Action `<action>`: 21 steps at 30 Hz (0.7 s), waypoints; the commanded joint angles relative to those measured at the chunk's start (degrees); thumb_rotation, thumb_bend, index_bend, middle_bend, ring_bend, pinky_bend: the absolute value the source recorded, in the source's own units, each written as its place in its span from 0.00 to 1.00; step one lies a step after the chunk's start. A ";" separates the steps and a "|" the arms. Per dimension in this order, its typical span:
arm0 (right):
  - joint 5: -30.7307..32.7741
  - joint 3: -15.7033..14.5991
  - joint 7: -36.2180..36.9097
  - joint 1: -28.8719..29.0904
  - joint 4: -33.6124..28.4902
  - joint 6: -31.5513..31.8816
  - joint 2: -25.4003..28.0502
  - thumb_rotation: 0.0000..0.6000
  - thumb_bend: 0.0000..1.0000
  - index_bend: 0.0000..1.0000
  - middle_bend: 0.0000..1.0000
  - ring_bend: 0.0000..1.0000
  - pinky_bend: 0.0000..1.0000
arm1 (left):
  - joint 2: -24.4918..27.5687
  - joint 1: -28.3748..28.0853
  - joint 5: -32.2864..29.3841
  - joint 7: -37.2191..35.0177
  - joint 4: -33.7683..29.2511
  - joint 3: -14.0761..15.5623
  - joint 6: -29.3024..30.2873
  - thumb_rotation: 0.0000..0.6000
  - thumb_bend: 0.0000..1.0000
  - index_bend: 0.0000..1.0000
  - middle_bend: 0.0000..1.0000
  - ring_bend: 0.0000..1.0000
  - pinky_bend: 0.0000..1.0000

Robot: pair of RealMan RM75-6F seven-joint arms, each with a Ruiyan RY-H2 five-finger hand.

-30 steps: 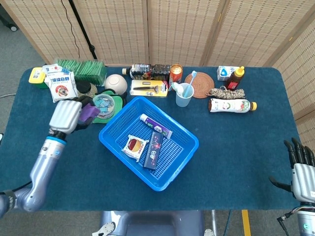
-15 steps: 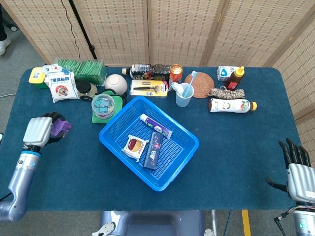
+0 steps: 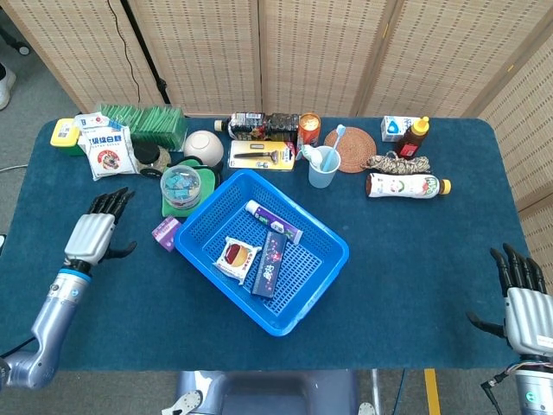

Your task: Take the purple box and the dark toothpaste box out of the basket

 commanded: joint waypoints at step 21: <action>-1.98 5.93 -8.31 9.16 -7.24 -6.61 8.12 1.00 0.00 0.00 0.00 0.00 0.00 | 21.28 17.77 -0.32 6.58 -23.39 5.73 15.51 1.00 0.26 0.00 0.00 0.00 0.00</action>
